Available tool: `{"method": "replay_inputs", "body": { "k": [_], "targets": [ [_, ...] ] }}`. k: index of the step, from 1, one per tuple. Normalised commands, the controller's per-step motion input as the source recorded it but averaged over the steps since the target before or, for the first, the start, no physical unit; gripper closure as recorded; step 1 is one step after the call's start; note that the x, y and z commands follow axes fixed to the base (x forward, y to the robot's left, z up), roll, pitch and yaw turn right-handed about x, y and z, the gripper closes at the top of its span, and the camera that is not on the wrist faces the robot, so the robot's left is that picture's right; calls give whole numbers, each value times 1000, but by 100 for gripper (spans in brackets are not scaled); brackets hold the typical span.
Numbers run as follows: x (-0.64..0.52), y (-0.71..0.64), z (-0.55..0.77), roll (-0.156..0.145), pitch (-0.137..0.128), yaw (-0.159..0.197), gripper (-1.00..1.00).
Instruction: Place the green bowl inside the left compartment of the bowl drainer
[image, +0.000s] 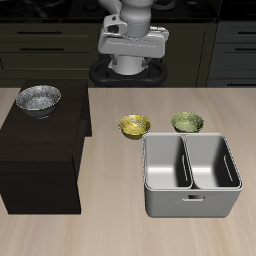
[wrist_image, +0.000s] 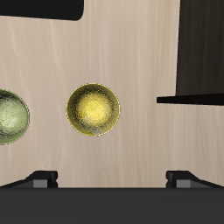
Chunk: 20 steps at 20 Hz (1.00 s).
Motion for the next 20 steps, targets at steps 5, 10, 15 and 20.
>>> {"method": "replay_inputs", "body": {
  "k": [5,10,15,20],
  "targets": [
    [-17,494,-23,25,3,8,-100],
    [4,387,-15,29,11,4,-100],
    [-27,481,9,26,-21,11,-100],
    [31,357,20,3,-17,8,-100]
  ]
}}
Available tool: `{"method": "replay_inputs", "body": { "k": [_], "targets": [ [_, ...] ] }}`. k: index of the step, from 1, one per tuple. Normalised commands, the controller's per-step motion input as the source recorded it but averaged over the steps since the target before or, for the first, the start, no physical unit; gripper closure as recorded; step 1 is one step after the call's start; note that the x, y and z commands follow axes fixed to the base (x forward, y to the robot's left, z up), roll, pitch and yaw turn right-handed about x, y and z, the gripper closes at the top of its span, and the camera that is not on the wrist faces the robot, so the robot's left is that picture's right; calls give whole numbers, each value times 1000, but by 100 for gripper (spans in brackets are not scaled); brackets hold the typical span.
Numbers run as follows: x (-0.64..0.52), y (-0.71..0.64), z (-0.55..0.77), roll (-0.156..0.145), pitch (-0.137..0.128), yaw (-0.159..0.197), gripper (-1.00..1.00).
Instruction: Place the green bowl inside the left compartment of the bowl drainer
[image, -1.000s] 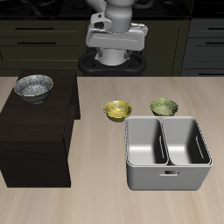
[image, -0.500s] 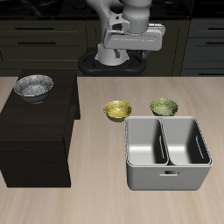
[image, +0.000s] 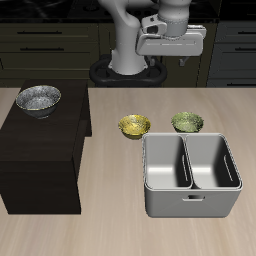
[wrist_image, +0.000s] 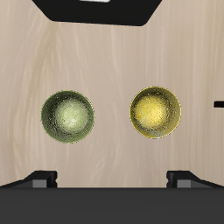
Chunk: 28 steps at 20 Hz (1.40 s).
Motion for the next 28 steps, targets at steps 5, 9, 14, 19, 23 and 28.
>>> {"method": "replay_inputs", "body": {
  "k": [5,9,14,19,23,28],
  "targets": [
    [93,300,48,-15,3,-20,-100],
    [108,164,74,-28,-25,3,-100],
    [121,14,-49,-12,20,-19,-100],
    [133,38,-290,7,64,-13,-100],
    [43,34,-207,2,42,-16,-100],
    [35,0,-240,-17,2,7,-100]
  ]
}}
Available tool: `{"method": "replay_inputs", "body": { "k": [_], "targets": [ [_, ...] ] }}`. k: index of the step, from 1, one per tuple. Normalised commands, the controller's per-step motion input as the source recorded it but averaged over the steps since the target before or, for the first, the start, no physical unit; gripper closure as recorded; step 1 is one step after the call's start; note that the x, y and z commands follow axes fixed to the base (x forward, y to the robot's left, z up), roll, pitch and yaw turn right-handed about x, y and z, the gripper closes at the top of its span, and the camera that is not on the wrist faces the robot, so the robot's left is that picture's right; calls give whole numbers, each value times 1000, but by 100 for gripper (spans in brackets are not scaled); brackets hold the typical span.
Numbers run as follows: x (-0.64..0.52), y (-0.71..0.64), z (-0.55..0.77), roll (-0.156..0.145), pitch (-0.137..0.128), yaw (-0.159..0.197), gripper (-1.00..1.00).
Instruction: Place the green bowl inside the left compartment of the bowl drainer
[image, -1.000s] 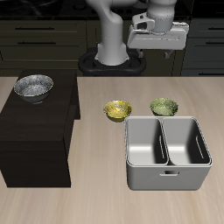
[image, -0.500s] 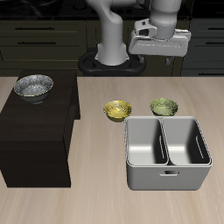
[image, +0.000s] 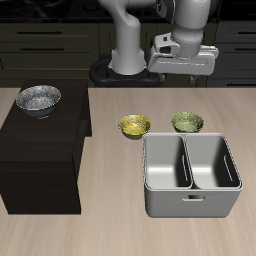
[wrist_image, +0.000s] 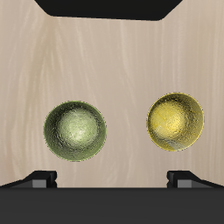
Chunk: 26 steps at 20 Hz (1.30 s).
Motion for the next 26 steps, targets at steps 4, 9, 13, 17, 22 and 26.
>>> {"method": "replay_inputs", "body": {
  "k": [4,9,13,17,22,26],
  "targets": [
    [23,80,-277,7,25,11,-100],
    [-25,44,-340,1,0,11,-100],
    [-25,44,-293,9,5,3,-100],
    [-91,-19,-303,0,-37,-10,-100],
    [-32,-59,-224,-16,-41,-3,-100],
    [-45,16,-368,4,25,-8,-100]
  ]
}}
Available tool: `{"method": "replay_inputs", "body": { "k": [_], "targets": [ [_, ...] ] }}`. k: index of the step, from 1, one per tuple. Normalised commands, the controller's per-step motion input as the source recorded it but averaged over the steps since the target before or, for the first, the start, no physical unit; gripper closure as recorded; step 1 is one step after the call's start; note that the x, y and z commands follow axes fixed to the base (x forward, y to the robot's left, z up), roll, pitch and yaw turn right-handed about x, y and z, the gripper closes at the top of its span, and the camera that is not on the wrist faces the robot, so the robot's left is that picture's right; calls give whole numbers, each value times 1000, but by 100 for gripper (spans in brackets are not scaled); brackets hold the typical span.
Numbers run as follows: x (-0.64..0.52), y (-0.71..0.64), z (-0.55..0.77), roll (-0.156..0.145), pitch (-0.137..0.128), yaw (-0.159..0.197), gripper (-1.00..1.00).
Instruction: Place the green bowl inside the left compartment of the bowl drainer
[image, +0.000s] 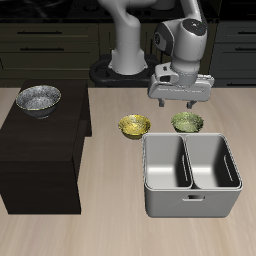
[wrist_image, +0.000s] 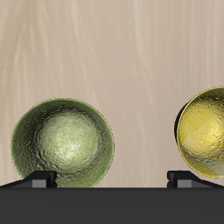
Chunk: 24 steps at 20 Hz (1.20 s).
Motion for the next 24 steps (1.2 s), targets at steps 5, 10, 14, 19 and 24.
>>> {"method": "replay_inputs", "body": {
  "k": [5,10,14,19,24],
  "targets": [
    [-28,-20,-268,-1,8,-13,-100],
    [-101,50,-295,2,-5,2,-100],
    [-9,23,-161,10,27,-16,-100],
    [11,4,-244,16,47,-15,-100],
    [80,-68,-104,-8,19,-9,-100]
  ]
}}
